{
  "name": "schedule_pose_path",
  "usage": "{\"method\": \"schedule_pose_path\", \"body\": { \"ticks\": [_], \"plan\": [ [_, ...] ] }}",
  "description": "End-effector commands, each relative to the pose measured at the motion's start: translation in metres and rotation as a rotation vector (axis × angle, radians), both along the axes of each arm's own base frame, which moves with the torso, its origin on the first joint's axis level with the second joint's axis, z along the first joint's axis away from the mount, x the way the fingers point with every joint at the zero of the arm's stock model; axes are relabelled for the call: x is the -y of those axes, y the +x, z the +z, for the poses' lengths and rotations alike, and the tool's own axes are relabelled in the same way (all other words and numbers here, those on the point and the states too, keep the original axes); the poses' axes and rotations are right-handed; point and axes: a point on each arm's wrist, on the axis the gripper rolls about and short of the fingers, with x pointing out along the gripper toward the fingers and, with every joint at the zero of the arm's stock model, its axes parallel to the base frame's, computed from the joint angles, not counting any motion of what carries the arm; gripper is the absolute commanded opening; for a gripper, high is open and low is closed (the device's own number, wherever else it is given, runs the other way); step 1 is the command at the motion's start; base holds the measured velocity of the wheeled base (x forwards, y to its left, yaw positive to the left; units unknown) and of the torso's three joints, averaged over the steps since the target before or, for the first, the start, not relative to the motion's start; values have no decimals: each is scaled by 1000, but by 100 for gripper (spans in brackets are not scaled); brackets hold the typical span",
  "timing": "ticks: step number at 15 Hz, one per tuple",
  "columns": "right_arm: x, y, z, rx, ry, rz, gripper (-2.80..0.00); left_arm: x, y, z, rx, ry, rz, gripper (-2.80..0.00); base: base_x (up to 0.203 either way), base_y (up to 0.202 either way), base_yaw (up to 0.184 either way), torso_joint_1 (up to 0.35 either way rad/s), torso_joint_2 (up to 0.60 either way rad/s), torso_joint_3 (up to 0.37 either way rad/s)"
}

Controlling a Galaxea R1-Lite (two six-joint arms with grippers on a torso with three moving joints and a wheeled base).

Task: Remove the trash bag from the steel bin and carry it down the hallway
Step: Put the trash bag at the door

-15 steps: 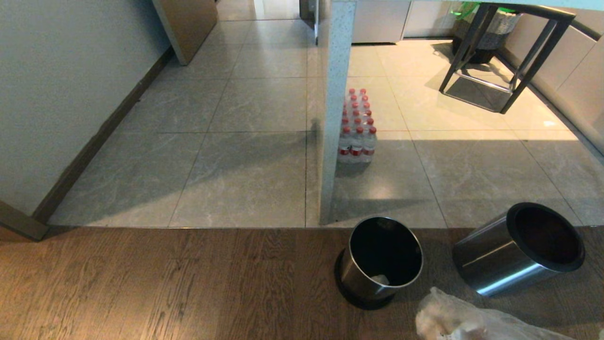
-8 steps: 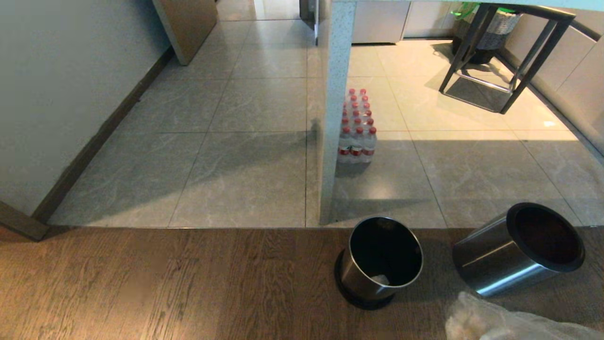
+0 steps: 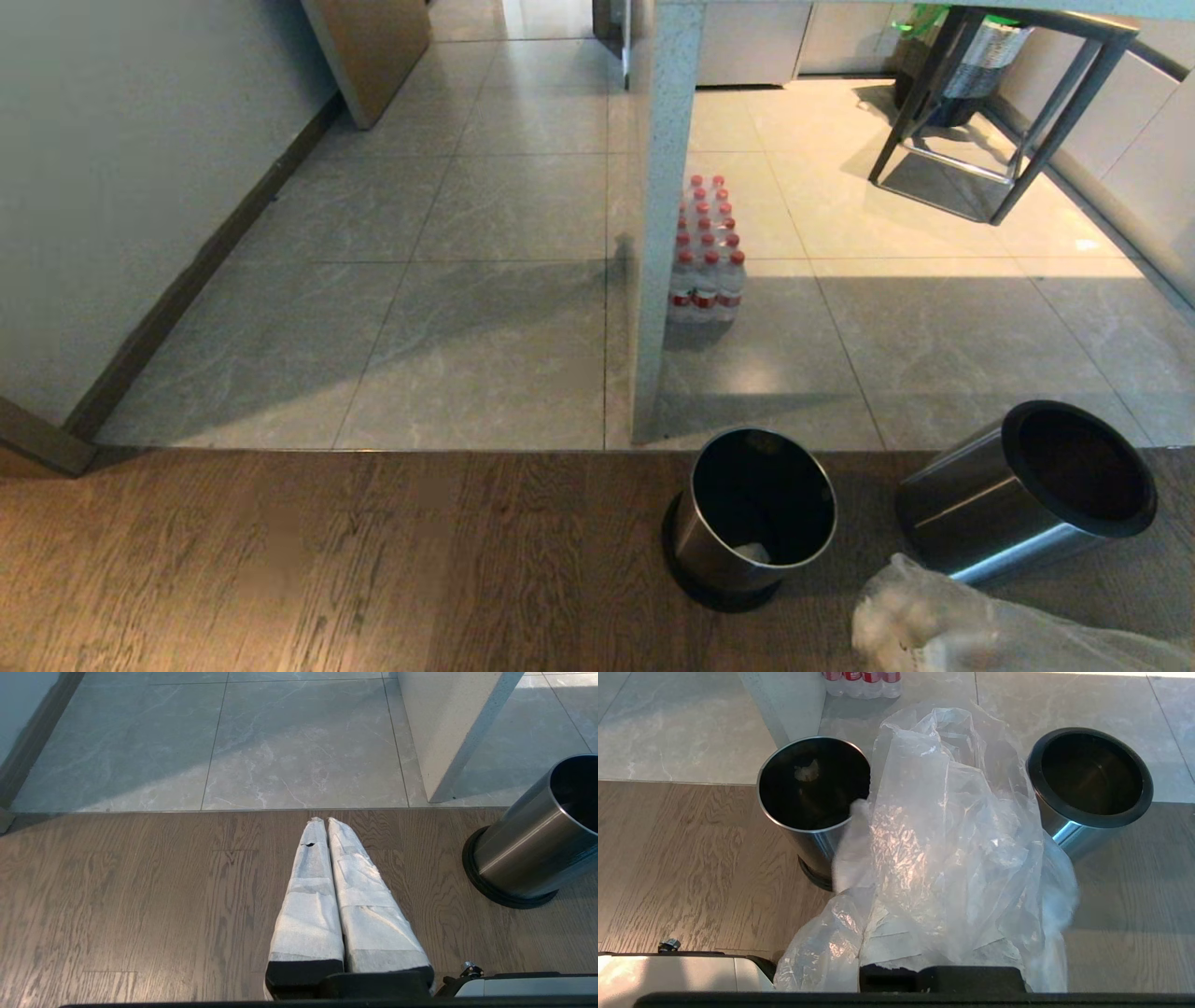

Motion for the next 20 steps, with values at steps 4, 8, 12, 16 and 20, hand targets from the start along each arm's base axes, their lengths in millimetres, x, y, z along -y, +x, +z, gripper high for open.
{"method": "schedule_pose_path", "body": {
  "ticks": [4, 8, 12, 16, 20],
  "plan": [
    [0, 0, 0, -4, -1, 0, -280, 0, 0, 0, 1, 4, 1, -280, 0, 0, 0, 0, 0, 0],
    [0, 0, 0, -6, -1, 1, -280, 0, 0, 0, 1, 0, 1, -280, 0, 0, 0, 0, 0, 0],
    [0, 0, 0, -4, -1, 0, -280, 0, 0, 0, 1, -5, 1, -280, 0, 0, 0, 3, 1, 93],
    [0, 0, 0, -5, -1, 0, -280, 0, 0, 0, 1, -5, 1, -280, 0, 0, 0, 2, 1, 194],
    [0, 0, 0, -4, -1, -1, -280, 0, 0, 0, 1, -5, 1, -280, 0, 0, 0, 1, -1, 201]
  ]
}}
